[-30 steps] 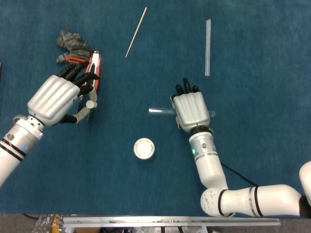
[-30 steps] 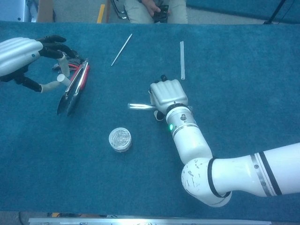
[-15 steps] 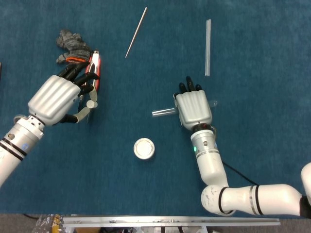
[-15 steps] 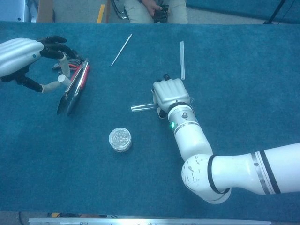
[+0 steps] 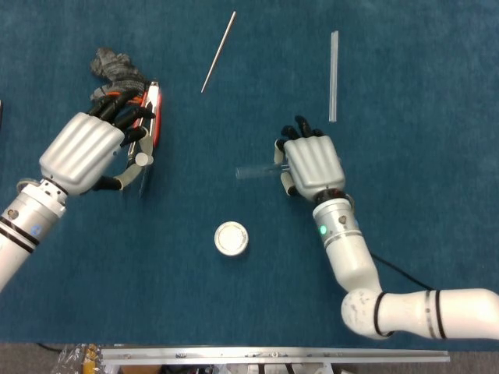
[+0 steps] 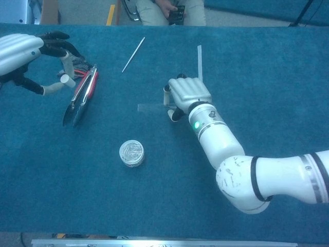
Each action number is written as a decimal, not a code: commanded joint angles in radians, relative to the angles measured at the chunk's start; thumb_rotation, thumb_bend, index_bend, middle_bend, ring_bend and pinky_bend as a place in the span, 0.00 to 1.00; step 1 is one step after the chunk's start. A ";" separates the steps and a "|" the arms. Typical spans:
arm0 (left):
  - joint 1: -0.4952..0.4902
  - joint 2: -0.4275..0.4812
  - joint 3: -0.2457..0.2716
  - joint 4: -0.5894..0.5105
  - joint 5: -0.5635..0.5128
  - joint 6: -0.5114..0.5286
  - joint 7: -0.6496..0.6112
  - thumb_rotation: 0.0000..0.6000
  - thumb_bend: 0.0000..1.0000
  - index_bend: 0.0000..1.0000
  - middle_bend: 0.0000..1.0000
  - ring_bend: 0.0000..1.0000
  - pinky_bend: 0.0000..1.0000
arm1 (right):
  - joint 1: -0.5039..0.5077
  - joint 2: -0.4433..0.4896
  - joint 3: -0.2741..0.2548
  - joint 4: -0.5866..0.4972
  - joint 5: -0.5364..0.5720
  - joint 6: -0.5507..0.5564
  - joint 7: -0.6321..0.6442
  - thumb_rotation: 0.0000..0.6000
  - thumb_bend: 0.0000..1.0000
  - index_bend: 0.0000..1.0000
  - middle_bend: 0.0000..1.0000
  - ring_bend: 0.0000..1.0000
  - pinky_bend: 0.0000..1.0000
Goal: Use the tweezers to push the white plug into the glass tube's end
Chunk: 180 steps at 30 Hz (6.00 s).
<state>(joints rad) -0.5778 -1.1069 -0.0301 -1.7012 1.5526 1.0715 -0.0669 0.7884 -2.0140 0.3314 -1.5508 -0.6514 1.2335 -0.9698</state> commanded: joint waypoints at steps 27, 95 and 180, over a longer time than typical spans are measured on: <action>-0.069 0.221 -0.151 -0.229 -0.244 -0.114 -0.061 1.00 0.36 0.49 0.21 0.03 0.08 | 0.044 0.092 0.120 -0.068 0.007 -0.145 0.425 1.00 0.45 0.61 0.25 0.08 0.26; -0.091 0.192 -0.218 -0.233 -0.420 -0.244 -0.252 1.00 0.36 0.49 0.21 0.03 0.08 | 0.182 -0.022 0.190 0.075 -0.082 -0.115 0.619 1.00 0.44 0.61 0.25 0.08 0.26; -0.112 0.132 -0.224 -0.229 -0.463 -0.254 -0.211 1.00 0.36 0.49 0.22 0.03 0.08 | 0.194 -0.038 0.201 0.091 -0.066 -0.132 0.657 1.00 0.44 0.61 0.25 0.08 0.26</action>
<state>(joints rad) -0.6896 -0.9738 -0.2545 -1.9307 1.0909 0.8157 -0.2794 0.9820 -2.0519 0.5322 -1.4595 -0.7173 1.1008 -0.3126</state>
